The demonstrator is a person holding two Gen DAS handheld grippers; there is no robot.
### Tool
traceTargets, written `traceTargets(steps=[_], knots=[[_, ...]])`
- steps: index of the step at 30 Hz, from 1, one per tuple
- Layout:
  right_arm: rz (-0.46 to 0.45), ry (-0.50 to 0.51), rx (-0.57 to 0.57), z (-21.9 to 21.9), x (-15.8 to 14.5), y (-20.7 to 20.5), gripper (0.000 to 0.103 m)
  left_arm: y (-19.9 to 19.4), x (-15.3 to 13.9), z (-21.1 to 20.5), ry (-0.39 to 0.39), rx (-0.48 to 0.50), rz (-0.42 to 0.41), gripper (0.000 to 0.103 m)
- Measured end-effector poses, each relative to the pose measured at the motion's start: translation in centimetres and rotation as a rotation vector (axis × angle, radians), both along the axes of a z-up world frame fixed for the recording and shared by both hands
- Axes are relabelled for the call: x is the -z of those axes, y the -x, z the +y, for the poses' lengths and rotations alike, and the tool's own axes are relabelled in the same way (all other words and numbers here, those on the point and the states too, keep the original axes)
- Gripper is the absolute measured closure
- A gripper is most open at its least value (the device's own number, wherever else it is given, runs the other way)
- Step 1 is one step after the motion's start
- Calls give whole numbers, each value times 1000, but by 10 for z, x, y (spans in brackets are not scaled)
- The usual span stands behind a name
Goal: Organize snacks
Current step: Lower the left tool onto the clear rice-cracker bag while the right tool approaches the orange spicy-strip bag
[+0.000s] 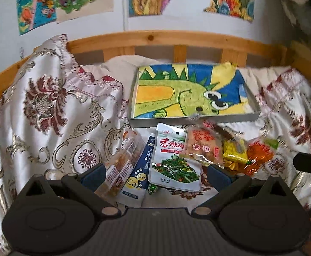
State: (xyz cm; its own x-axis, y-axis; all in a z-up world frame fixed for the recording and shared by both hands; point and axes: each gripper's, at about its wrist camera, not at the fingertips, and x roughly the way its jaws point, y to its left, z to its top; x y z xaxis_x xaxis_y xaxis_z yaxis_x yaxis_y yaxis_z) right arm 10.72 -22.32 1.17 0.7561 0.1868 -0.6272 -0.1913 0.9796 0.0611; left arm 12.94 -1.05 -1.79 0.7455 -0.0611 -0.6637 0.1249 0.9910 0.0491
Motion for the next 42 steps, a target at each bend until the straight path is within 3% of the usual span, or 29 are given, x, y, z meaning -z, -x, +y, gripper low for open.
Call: traceTargets(steps=[9,14,18,21,25,29,42], knots=[[137,-65,9,-18,21,-54,1,-42,17,-29,-44,130,-26,0],[244,-97,52,-30,46,-80,1,-67,35,-45,-49,203,26,0],[303,-25,28,-34,64,-103,1,-84,49,-53,-54,239,64,0],[340,24,-67,-32,73,-116,1,-92,56,-56,-64,267,67,0],[338,110,-219,-23,78,-120,1,-99,65,-57,-71,292,62,0],[327,153,-289,-21,83,-123,1,-108,74,-64,-90,314,80,0],[347,91,-258,-22,99,-139,14,-127,90,-79,-57,351,73,1]])
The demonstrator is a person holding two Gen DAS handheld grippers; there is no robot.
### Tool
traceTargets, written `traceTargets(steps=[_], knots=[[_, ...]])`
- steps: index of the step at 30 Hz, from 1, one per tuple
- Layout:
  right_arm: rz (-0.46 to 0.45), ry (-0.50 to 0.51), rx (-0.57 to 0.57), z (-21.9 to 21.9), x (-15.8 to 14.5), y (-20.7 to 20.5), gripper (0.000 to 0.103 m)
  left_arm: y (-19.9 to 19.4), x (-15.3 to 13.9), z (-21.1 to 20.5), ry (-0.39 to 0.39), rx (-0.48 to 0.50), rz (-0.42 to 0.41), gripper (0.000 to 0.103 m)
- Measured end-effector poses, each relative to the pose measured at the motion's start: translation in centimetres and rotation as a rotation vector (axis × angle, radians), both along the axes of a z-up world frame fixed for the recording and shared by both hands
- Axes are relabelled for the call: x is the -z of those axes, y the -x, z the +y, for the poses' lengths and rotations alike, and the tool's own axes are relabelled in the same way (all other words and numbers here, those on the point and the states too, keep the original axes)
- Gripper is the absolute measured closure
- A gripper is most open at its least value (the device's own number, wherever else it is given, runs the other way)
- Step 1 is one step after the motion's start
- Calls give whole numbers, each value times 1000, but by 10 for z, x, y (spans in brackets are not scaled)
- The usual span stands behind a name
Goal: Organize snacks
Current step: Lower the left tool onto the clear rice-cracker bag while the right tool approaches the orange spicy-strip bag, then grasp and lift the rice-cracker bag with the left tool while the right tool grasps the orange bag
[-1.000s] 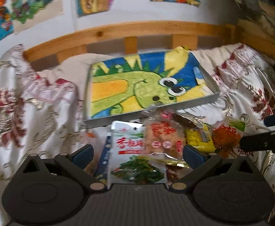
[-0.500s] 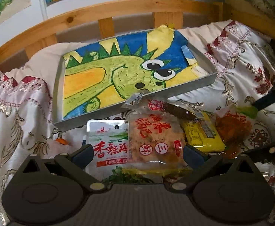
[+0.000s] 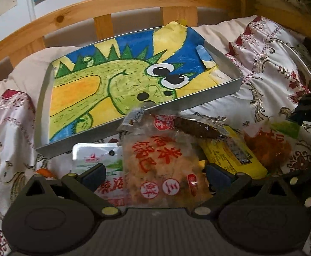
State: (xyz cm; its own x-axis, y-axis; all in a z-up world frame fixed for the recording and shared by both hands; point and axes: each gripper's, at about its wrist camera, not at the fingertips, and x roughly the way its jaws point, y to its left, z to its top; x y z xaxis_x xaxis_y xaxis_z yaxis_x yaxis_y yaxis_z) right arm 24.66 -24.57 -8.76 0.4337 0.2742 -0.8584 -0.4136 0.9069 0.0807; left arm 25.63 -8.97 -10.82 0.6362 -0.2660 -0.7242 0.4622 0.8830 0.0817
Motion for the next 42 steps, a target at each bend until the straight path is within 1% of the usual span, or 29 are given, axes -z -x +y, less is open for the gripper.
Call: traceTargets(steps=[3,5,9,10,12,14,16,22,23,25,28,31,33,37,42], knots=[[16,-26,3,-2,0,-2,14,-5,1,1,9,-1,14,1],[25,-25,-4,-1,2,-2,14,-6,1,1,9,0,18,1],[22,-10,-19,2,6,-2,21,-4,1,2,-11,-2,11,1],[21,-14,-18,1,6,-2,23,-4,0,2,-9,-1,13,2],[20,-31,-17,0,4,-2,31,-3,-1,3,0,11,14,9],[16,-34,-18,-1,3,-2,33,-1,-3,2,-1,28,15,18],[14,-37,-18,-2,3,-2,35,2,-4,1,-5,45,16,23],[13,-55,-13,-6,2,-2,38,5,-6,1,-20,61,5,30],[14,-56,-13,-6,2,-2,39,6,-6,0,-22,62,3,31],[10,-52,-12,-7,1,-2,44,8,-7,-1,-32,69,-3,31],[10,-54,-17,-8,-1,-1,45,12,-9,-2,-38,82,-6,33],[7,-42,-42,-9,-3,0,47,17,-13,-2,-27,89,5,35],[0,-31,-54,-8,-4,2,52,20,-16,-1,-17,88,13,35],[-41,19,-88,-4,-9,10,54,26,-19,0,1,83,37,35],[-87,82,-112,0,-12,17,56,32,-21,-1,-3,83,33,36]])
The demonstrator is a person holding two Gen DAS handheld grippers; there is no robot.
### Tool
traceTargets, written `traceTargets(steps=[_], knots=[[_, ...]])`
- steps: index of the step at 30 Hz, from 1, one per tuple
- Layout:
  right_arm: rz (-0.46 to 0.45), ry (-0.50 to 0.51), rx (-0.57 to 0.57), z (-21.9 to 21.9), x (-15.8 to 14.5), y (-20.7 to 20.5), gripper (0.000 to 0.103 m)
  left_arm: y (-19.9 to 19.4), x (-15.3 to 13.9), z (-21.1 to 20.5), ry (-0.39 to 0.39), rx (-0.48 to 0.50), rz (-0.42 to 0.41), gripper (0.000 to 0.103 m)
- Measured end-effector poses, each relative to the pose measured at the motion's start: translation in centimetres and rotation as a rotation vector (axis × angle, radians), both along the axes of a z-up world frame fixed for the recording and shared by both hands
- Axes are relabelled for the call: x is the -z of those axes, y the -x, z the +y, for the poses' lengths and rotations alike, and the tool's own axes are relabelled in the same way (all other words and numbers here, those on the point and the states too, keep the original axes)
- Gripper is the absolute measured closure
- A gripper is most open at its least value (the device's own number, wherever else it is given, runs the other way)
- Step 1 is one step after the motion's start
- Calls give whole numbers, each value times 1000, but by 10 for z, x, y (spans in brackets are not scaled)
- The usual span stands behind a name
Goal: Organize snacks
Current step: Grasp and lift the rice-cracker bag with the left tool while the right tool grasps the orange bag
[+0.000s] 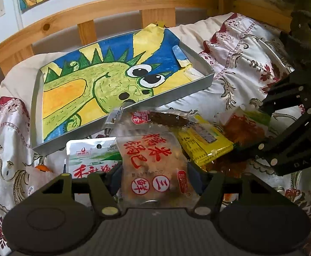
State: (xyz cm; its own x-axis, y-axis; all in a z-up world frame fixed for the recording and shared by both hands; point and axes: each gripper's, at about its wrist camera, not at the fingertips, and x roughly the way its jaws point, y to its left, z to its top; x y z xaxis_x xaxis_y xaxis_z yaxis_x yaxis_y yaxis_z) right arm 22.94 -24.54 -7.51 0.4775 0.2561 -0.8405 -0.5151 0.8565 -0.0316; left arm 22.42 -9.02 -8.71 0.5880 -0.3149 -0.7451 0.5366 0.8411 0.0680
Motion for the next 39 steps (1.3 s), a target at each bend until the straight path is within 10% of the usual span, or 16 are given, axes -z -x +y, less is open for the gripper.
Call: traceTargets(steps=[16,39], knots=[[-219,147,-2,-9,-29,18,57,0,-12,9,78,-56,65,36],[-361,-108,232,-50,-61,8,73,-9,-44,36,181,-247,-61,36]])
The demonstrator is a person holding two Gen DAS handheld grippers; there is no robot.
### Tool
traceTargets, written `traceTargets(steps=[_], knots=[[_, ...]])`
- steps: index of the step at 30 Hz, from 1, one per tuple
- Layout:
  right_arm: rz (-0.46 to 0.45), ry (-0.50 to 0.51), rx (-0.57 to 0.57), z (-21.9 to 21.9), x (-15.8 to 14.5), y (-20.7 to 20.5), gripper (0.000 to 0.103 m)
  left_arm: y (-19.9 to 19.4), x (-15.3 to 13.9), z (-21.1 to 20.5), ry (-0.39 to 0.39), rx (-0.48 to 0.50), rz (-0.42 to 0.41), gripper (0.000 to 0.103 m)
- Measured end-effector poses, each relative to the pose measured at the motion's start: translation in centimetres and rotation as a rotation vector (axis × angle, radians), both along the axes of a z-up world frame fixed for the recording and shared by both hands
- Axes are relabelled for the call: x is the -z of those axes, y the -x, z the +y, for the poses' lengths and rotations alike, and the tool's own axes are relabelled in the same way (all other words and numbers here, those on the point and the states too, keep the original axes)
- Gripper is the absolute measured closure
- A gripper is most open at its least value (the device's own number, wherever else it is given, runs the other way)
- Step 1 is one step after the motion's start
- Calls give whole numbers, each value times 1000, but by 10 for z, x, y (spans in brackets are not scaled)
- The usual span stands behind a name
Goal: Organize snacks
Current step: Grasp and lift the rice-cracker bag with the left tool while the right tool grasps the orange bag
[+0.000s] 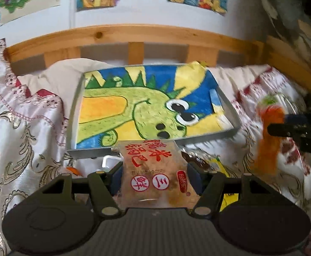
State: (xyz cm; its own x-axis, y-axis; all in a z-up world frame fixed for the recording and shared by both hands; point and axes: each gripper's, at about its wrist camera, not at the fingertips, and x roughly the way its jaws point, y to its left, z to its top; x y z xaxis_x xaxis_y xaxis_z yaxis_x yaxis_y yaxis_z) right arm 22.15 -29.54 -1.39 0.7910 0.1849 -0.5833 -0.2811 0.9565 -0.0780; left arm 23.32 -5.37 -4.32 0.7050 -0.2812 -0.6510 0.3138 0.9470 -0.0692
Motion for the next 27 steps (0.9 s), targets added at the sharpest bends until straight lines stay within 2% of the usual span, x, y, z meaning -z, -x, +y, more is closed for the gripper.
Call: traceTargets(steps=[1,2,6,8,12,13,15,17,18,23,27], knots=[[0,6,0,1,0,-1,75,-1,0,2,3,-6,0,36],[-5,11,0,1,1,-1,85,-3,1,3,3,-9,3,36],[25,31,-1,3,8,-6,90,-7,8,4,14,-7,28,36],[36,49,-3,4,11,-9,100,-9,11,3,13,-4,39,36],[71,60,20,5,17,-14,100,-11,15,3,21,-1,58,36],[82,61,31,3,19,-16,96,-11,15,3,22,-1,62,36],[82,50,70,-1,22,-18,65,-11,16,3,25,-1,65,36],[97,36,99,-7,25,-24,47,-11,16,2,25,-2,68,36],[107,32,107,-9,28,-28,42,-12,17,2,26,-4,70,36],[196,99,109,-11,52,-49,21,-14,18,4,34,-7,82,36],[283,121,54,-15,66,-63,17,-17,20,5,42,-2,87,36]])
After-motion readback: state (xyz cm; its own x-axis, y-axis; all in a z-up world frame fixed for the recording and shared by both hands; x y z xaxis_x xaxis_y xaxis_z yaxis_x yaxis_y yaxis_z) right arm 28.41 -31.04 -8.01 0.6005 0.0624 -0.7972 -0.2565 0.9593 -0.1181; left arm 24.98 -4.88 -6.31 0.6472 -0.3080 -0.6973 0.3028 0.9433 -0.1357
